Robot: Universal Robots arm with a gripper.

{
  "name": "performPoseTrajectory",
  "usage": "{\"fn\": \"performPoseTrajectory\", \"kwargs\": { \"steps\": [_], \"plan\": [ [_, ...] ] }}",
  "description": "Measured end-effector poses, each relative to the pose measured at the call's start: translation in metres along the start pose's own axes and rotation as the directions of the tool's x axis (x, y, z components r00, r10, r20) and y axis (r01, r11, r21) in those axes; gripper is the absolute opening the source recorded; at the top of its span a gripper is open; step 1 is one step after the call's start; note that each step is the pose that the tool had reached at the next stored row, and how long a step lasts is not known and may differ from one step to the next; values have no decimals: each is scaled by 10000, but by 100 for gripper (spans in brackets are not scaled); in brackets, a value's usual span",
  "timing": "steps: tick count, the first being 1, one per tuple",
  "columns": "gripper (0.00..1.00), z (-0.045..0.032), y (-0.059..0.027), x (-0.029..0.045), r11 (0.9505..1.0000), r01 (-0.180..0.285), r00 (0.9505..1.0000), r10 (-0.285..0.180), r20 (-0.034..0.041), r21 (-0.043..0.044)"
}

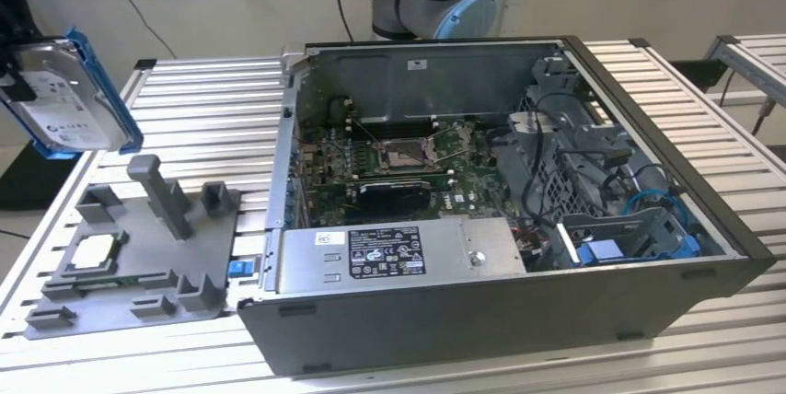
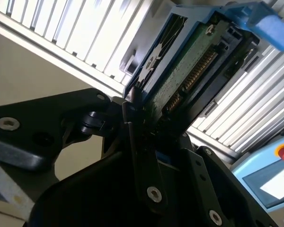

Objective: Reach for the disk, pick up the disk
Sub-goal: 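Pick up the disk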

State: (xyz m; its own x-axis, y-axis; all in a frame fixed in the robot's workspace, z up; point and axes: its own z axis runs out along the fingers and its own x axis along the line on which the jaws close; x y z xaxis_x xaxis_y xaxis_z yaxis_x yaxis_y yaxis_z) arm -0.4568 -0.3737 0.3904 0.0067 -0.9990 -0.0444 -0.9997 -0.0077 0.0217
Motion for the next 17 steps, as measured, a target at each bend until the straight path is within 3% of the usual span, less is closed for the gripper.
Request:
{"fn": "performPoseTrajectory", "kwargs": {
  "steps": [17],
  "plan": [
    [0,-452,10,-21,10000,-1,10000,1,0,0]
  ]
}}
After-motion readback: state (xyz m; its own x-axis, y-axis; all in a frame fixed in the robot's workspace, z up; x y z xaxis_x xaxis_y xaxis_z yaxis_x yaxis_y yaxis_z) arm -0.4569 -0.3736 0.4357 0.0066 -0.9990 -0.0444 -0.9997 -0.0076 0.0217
